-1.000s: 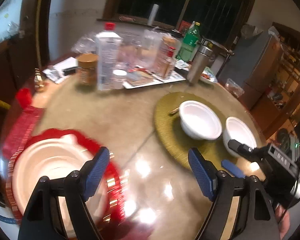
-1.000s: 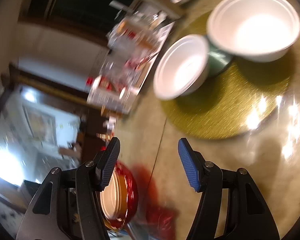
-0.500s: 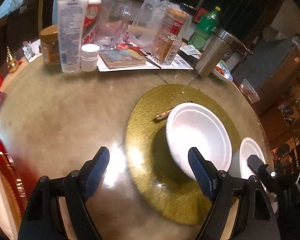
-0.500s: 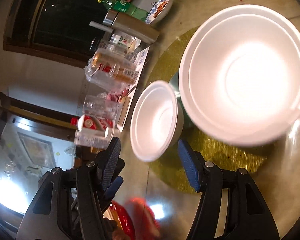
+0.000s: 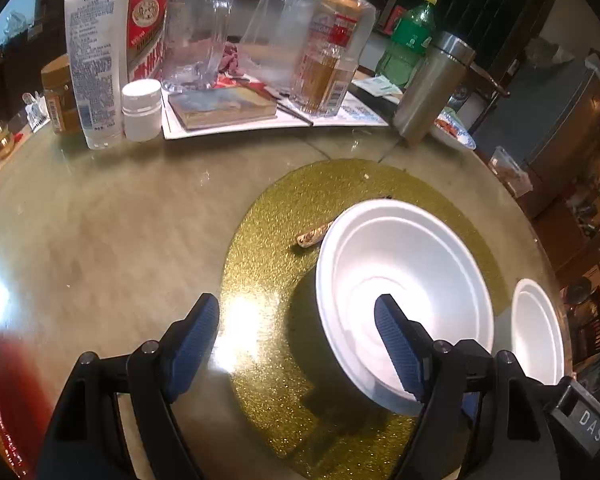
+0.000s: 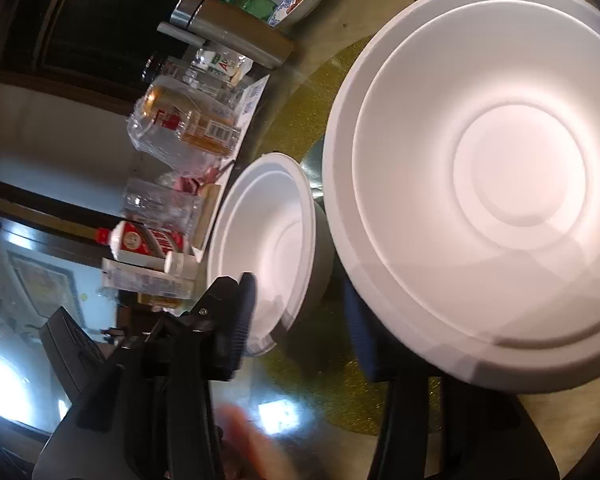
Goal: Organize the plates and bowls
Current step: 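Move the right tool toward the white foam bowls on the gold placemat, then grasp the rim of the smaller white foam bowl with the right tool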
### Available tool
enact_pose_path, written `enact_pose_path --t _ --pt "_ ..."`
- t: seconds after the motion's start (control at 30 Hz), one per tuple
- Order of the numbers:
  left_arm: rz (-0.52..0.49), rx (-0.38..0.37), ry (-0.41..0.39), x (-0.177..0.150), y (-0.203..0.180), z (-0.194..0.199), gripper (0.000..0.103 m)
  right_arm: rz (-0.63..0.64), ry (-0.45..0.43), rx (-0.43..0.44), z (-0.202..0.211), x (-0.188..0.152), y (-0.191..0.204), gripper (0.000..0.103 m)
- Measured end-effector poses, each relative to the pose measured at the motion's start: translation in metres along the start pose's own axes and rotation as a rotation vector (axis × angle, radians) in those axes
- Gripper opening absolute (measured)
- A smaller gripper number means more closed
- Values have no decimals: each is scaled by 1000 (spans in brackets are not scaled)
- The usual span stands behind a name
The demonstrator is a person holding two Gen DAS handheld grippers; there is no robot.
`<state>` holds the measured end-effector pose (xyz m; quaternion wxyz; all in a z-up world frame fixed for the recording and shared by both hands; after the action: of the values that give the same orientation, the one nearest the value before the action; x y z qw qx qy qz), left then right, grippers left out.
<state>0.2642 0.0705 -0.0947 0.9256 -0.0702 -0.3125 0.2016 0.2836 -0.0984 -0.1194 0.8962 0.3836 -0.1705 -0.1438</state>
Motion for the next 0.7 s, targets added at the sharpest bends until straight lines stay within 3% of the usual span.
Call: enact_pose_path --t 0.03,0.1,0.2,0.3,0.5,0.7 --pt "-9 3 0 0 -1 -2 73 3 2 -7 -1 0 -1 30" --pt "-26 16 15 -2 -1 -5 40 4 6 -16 -3 -1 -3 25" --pt "-41 -7 22 -3 -2 -6 22 25 4 -16 -3 -1 -1 17" --pt "-57 -13 20 -4 -5 -5 15 51 2 -18 -2 -3 3 15" --pt "-51 -29 26 -3 -3 -6 13 62 -4 -19 2 -4 4 11" --pt "-5 -103 70 -3 3 -10 11 61 -6 -15 3 -5 5 11"
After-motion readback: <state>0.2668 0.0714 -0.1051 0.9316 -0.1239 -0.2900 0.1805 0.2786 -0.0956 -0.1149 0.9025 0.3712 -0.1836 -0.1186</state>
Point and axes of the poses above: each gripper's, at about its wrist camera, not at the fingertips, and z roughly against the way its jaws point, y to its left, x to its top, the point moved 4 cm from there along -z, roughly the way its jaws point, and after that the axes turned 3 degrees about -z, right-handed, at the moved point
